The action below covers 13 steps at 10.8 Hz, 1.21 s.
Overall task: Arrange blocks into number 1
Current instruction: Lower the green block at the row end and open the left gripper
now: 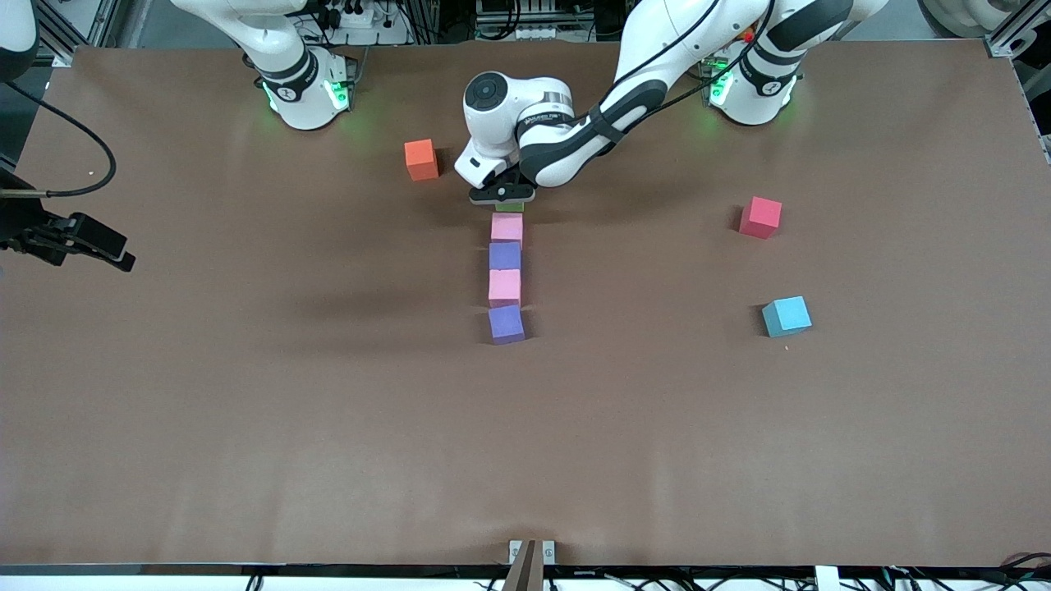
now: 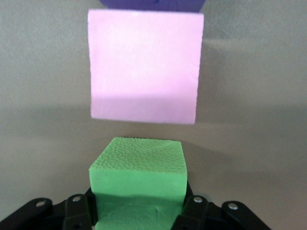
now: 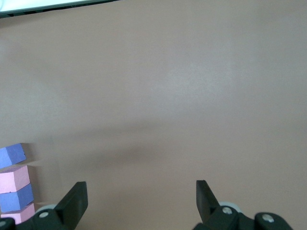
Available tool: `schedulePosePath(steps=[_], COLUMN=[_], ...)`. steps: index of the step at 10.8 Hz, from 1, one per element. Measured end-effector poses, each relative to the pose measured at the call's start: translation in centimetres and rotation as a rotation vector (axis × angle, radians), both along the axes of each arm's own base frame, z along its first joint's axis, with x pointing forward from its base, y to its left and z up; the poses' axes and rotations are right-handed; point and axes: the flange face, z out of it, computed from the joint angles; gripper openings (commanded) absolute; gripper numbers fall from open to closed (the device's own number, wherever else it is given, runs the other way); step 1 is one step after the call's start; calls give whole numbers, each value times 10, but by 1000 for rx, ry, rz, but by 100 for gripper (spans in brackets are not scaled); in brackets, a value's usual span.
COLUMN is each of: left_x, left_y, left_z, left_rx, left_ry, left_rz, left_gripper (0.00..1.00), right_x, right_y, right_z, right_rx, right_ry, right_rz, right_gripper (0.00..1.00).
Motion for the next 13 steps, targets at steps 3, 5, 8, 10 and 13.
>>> schedulePosePath(steps=[3,5,8,10,13], left_x=[8,15,23,30,34], left_y=[0,1,2,-3,-5], left_z=[1,2,0,0,-1], left_rx=[-4,-7,-7,-19,-26], left_ry=[-7,-14,-15,-13,-10], left_rz=[-12,-18,-9,3,10], left_gripper=[0,0,0,0,19], right_x=[0,-1,-2,-3,-3], right_y=[0,0,-2,-4,-5], right_z=[0,0,1,2,1], right_rx=[0,0,-23,-46,-53], right_ry=[0,1,5,5,11], right_rz=[0,0,7,18,20], right_gripper=[100,100,100,100,100])
